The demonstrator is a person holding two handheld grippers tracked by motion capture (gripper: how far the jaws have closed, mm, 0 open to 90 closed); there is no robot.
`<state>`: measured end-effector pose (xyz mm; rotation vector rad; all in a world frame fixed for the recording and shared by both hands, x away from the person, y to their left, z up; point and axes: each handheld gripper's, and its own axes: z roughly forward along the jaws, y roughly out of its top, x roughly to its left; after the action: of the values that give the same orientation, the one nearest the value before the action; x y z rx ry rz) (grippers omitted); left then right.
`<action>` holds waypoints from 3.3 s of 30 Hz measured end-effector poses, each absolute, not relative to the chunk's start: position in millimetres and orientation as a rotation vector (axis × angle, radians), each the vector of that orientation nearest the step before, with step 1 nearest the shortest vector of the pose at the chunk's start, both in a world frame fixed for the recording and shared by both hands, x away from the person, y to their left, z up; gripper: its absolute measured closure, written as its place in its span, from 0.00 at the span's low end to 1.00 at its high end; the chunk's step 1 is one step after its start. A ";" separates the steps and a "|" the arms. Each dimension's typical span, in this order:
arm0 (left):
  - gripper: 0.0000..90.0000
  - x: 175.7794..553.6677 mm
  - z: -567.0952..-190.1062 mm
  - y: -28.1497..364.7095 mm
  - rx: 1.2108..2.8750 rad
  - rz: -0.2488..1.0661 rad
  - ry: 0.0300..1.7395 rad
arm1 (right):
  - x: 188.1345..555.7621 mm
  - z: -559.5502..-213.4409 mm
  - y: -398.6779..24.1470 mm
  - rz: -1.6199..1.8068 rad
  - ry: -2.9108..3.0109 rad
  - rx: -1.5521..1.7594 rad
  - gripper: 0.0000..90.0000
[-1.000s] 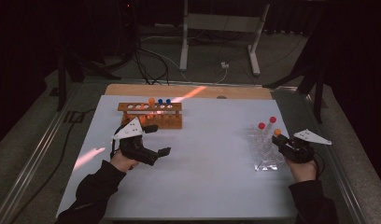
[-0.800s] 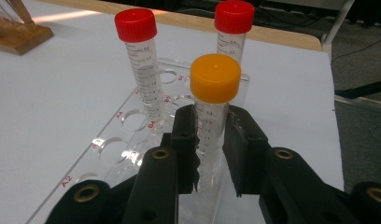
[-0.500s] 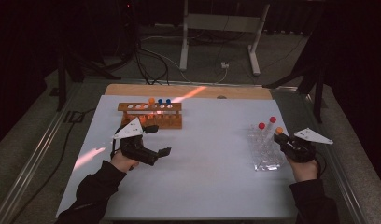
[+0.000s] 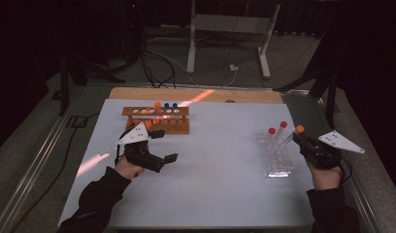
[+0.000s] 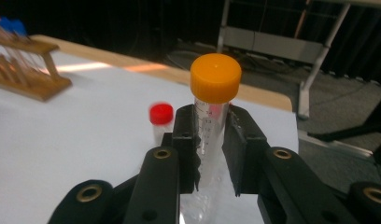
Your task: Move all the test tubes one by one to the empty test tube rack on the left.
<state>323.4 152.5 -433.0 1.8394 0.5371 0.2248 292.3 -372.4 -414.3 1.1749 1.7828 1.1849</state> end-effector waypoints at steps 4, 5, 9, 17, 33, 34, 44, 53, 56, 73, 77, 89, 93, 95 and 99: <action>0.01 322.4 -432.9 150.3 1.842 0.221 0.528 | 287.3 -406.5 -361.1 1.235 1.810 1.132 0.83; 0.01 321.9 -432.7 149.2 1.845 0.221 0.531 | 286.7 -405.8 -357.7 1.236 1.822 1.118 0.83; 0.01 319.5 -432.2 144.7 1.864 0.219 0.523 | 283.6 -404.3 -337.4 1.266 1.882 1.060 0.83; 0.01 314.1 -430.2 134.4 1.891 0.163 0.505 | 283.9 -416.8 -293.2 1.339 2.037 0.961 0.83; 0.05 299.0 -431.7 104.7 1.924 0.088 0.414 | 276.6 -445.5 -202.5 1.391 2.354 0.755 0.83; 0.06 298.5 -432.2 103.4 1.927 0.082 0.407 | 275.9 -446.9 -198.1 1.393 2.368 0.746 0.83; 0.33 291.4 -432.4 91.5 1.929 0.082 0.357 | 270.8 -453.0 -168.5 1.410 2.455 0.680 0.83; 0.52 288.7 -434.1 82.2 1.941 0.135 0.337 | 268.4 -452.0 -157.3 1.416 2.473 0.650 0.83; 0.58 288.6 -435.3 78.8 1.957 0.153 0.342 | 268.3 -451.8 -156.1 1.418 2.474 0.646 0.83; 0.79 289.5 -435.2 78.5 1.952 0.159 0.321 | 264.8 -448.2 -156.9 1.443 2.450 0.644 0.78; 0.80 292.9 -428.0 85.5 1.955 0.187 0.331 | 264.2 -447.3 -160.7 1.468 2.418 0.662 0.60; 0.80 320.5 -402.9 133.0 1.927 0.335 0.476 | 266.1 -446.4 -164.8 1.512 2.409 0.722 0.00; 0.80 332.8 -393.3 151.4 1.907 0.388 0.538 | 265.4 -446.2 -165.7 1.539 2.409 0.701 0.00; 0.80 338.9 -389.2 159.8 1.896 0.421 0.567 | 265.5 -444.6 -168.3 1.587 2.382 0.706 0.00; 0.80 351.7 -383.1 174.4 1.883 0.470 0.622 | 263.9 -441.6 -173.0 1.625 2.336 0.684 0.00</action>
<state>351.7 174.4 -383.1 1.8829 0.6219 0.4699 263.9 -173.0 -441.6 0.6842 2.3357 1.6254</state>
